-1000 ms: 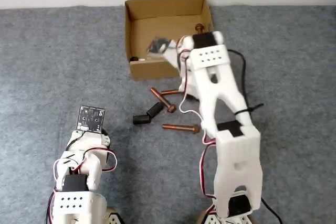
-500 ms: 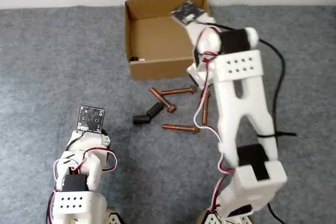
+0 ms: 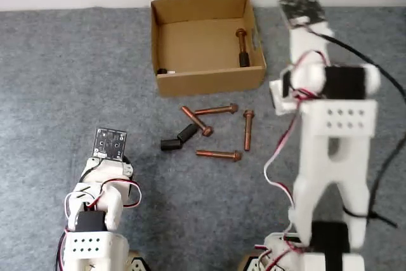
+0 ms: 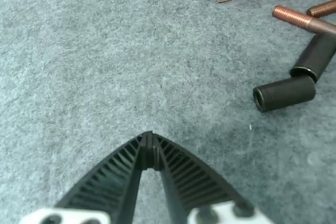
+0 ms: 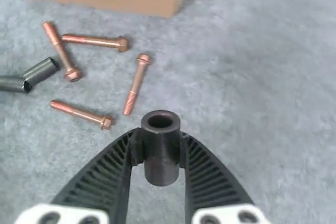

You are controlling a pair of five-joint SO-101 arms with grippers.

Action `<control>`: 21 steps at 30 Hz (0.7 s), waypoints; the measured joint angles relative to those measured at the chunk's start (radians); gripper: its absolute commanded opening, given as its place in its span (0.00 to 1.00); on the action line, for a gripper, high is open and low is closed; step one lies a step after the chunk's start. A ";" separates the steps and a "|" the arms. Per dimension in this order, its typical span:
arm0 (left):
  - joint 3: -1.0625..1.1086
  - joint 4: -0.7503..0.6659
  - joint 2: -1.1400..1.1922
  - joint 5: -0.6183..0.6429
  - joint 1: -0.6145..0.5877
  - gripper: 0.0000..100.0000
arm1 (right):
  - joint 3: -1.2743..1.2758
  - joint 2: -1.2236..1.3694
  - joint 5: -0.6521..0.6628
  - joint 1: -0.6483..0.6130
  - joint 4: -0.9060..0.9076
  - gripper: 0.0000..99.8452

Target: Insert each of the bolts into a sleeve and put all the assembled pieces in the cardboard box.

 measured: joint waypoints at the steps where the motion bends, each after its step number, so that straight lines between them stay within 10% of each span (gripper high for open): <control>1: 0.000 0.000 0.000 0.000 0.000 0.00 | 0.018 -0.029 -0.006 0.018 0.000 0.01; 21: 0.000 0.000 0.000 0.000 0.000 0.00 | 0.354 -0.539 -0.224 0.114 0.000 0.01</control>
